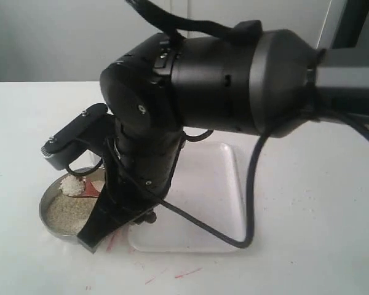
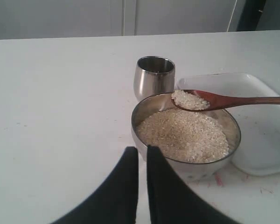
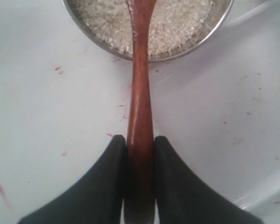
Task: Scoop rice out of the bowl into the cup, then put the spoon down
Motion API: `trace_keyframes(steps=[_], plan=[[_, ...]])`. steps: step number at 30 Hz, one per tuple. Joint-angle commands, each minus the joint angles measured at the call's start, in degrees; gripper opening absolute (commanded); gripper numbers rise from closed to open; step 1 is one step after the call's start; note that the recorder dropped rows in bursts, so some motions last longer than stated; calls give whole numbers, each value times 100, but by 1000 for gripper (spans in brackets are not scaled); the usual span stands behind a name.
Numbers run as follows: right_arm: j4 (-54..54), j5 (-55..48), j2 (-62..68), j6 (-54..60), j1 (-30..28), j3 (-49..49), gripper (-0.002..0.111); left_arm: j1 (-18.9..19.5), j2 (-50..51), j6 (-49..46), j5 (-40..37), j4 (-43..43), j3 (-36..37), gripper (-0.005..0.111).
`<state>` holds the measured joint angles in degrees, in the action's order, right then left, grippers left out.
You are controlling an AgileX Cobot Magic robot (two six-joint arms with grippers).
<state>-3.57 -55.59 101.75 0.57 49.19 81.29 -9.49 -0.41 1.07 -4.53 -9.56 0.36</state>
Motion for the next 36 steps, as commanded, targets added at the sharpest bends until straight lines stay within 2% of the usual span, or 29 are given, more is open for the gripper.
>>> trace_keyframes(steps=[1,7,15,24,36], plan=[[-2,519,-390,52,-23,-526,0,-32,41,-1,15,-57,-36,14],[-176,899,-800,-93,-23,-1258,0,-32,41,-1,15,-57,-36,14],[-282,1081,-823,-236,-34,-1254,0,-32,41,-1,15,-57,-36,14],[-291,373,-553,-279,-730,-48,0,-32,41,-1,15,-57,-36,14],[-413,-503,580,124,-986,1503,0,-32,41,-1,15,-57,-36,14]])
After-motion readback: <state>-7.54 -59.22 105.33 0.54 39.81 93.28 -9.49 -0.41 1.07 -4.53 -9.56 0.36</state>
